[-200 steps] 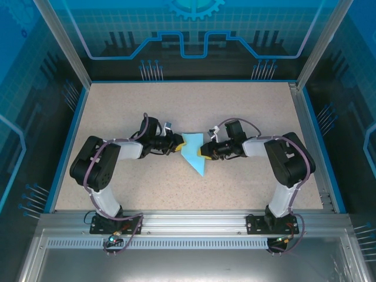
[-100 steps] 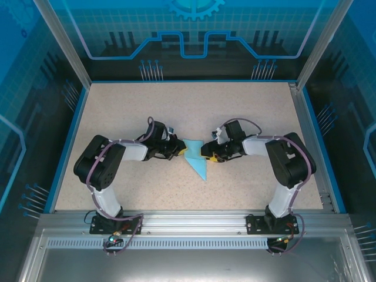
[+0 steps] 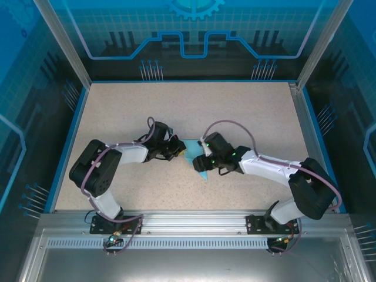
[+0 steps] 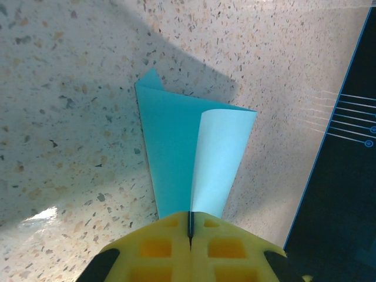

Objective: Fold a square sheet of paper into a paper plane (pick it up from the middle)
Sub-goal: Fold the wing for the fifth time at the center of the table.

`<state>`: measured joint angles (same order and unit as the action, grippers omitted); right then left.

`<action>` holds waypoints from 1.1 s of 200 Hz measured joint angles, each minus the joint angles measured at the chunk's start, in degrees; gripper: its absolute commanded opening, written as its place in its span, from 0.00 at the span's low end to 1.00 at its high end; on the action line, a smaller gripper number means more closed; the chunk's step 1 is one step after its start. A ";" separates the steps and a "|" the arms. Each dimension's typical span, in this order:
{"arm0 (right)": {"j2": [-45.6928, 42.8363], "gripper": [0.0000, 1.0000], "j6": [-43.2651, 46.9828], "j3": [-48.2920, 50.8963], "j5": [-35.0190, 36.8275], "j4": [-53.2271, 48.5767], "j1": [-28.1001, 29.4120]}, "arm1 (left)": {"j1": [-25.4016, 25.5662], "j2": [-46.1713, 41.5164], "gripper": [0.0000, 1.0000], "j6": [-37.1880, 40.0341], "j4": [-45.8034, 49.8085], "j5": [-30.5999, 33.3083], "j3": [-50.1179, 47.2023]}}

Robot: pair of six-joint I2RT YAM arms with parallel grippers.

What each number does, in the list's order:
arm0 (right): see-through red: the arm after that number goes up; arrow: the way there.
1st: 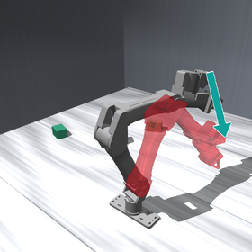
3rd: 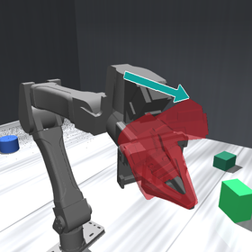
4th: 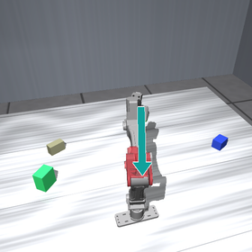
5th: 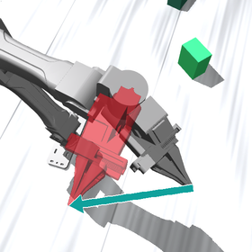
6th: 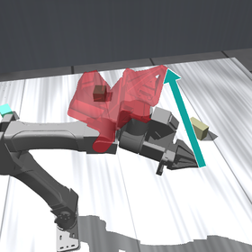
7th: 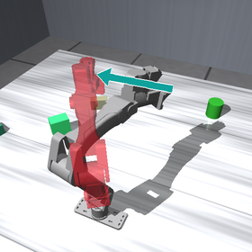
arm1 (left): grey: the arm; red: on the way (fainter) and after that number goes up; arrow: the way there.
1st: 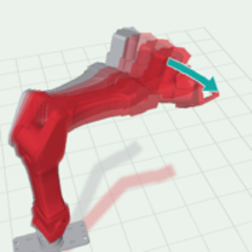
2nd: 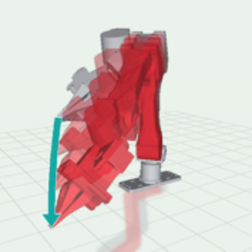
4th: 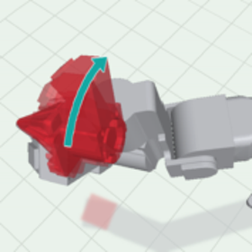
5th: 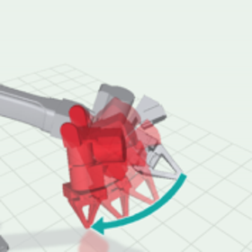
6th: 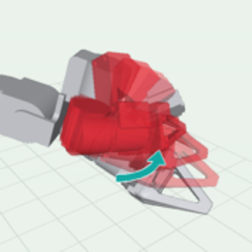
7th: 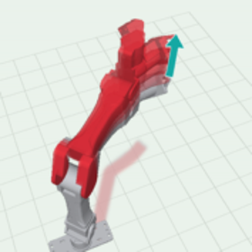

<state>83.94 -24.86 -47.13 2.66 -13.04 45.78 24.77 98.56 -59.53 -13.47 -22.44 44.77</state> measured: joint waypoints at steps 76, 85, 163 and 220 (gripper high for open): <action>6.56 0.55 5.81 -1.42 19.82 -1.57 13.11 | 0.15 -0.07 0.05 -0.02 0.39 0.17 0.00; 8.09 0.53 5.92 -2.12 21.18 -2.29 13.73 | 0.15 -0.07 0.05 0.00 0.52 0.17 0.00; 14.73 0.35 5.60 -7.23 30.51 -6.25 17.46 | 0.15 -0.92 0.05 0.00 1.64 0.17 0.00; 15.45 0.29 5.16 -7.96 32.89 -7.80 17.73 | 0.15 -0.92 0.05 0.00 1.73 0.17 0.00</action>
<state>99.39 -19.70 -55.09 35.55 -20.84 63.51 24.93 97.65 -59.53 -11.75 -22.26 44.77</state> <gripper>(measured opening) 0.304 0.060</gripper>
